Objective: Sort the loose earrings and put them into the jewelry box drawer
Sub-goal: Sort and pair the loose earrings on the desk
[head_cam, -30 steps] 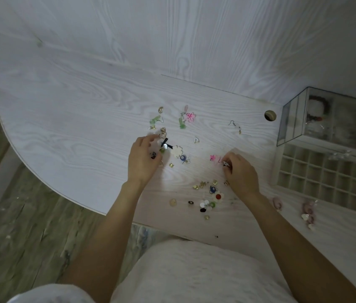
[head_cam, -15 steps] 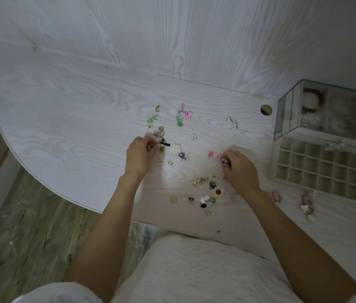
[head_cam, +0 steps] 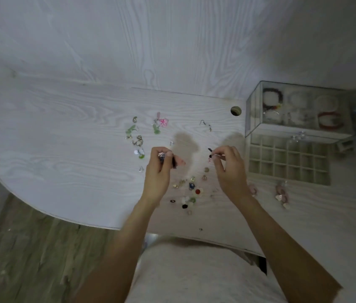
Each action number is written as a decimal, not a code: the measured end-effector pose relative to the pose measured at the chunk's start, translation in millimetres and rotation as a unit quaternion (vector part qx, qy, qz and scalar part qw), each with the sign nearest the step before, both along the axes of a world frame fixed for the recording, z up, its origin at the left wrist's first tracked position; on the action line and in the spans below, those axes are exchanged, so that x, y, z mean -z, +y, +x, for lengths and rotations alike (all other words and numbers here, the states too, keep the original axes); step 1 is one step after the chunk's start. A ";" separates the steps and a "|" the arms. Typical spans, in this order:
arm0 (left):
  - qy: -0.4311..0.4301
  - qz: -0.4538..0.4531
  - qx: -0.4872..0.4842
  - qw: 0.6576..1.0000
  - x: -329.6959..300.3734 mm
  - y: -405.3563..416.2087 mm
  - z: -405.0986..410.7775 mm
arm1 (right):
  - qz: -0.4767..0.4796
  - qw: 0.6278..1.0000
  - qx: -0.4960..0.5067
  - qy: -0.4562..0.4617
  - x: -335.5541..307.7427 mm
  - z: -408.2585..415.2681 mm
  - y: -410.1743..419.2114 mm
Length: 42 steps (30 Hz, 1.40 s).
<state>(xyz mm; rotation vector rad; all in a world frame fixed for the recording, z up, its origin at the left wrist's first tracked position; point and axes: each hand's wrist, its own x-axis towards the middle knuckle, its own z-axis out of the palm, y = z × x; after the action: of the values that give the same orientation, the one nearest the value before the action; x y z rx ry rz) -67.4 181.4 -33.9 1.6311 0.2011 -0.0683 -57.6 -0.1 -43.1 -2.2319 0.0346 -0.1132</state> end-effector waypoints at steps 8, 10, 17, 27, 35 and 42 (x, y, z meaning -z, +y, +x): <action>0.040 0.126 0.172 0.976 8.6 -121.4 -50.5 | 0.167 0.978 0.124 0.032 -25.8 -84.7 -87.0; 0.057 0.158 0.239 0.956 18.4 -147.2 -63.5 | 0.193 0.964 0.171 0.062 -19.1 -108.8 -115.9; 0.109 0.175 0.225 0.952 32.4 -207.3 -101.7 | 0.287 0.913 0.253 0.140 1.1 -159.0 -181.1; 0.111 0.122 0.078 0.983 28.0 -149.1 -90.9 | 0.256 0.954 0.055 0.148 -8.6 -102.9 -135.7; 0.083 0.128 0.118 0.981 17.9 -100.8 -62.5 | 0.302 0.927 0.002 0.224 -7.8 -63.8 -82.2; 0.047 0.178 0.123 0.975 23.8 -81.9 -50.6 | 0.285 0.921 0.004 0.266 -8.4 -45.7 -63.2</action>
<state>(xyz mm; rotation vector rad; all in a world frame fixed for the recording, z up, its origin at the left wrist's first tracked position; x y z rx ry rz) -118.0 99.5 -57.7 2.0078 0.0831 -0.3146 -103.3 -63.3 -34.7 -1.6193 0.3299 0.4513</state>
